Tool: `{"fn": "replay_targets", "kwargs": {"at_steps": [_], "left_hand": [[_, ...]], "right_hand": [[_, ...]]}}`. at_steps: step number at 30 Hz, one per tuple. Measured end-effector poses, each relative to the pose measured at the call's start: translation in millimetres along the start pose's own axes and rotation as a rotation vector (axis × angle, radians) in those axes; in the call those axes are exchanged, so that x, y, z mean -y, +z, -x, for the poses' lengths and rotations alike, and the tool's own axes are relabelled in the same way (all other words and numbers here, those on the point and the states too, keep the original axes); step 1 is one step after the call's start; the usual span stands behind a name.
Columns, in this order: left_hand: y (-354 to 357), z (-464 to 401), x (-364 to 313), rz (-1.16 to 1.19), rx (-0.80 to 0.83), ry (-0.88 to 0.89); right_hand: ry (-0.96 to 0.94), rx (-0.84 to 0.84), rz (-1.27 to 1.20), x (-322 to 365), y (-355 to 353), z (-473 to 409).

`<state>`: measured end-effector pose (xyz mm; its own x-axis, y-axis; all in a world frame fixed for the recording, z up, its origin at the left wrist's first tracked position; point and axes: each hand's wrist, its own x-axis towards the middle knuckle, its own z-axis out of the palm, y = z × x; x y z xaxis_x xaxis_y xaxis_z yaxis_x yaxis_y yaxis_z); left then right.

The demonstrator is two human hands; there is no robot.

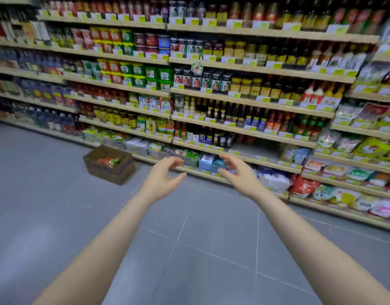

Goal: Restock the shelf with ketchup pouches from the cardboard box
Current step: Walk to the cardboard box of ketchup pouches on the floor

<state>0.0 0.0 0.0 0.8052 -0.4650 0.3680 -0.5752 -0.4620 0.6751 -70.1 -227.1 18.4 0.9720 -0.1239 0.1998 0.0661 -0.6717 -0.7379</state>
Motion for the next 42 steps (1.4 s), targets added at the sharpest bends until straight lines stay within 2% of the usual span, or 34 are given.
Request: {"fn": "replay_targets", "kwargs": {"at_steps": [7, 14, 20, 26, 35, 42], "left_hand": [[9.1, 0.9, 152.8, 0.031, 0.017, -0.187], [-44.8, -51.8, 300.3, -0.005, 0.133, -0.372], [-87.8, -125.1, 400.0, -0.023, 0.155, -0.477], [-115.7, -209.4, 505.5, -0.023, 0.162, -0.509], [-191.0, -312.9, 641.2, -0.067, 0.113, -0.650], [-267.8, -369.4, 773.0, -0.084, 0.144, -0.680]], "right_hand": [[0.227, 0.153, -0.053, -54.1, 123.7, -59.1], [0.409, 0.257, -0.121, -57.1, 239.4, -181.9], [0.436, 0.295, -0.119, -52.0, 307.6, -303.2], [0.444, 0.309, -0.139, -57.7, 375.8, -431.0], [0.469, 0.437, -0.179, -34.8, 477.4, -606.2], [0.576, 0.390, -0.211, -14.6, 582.3, -702.9]]}}
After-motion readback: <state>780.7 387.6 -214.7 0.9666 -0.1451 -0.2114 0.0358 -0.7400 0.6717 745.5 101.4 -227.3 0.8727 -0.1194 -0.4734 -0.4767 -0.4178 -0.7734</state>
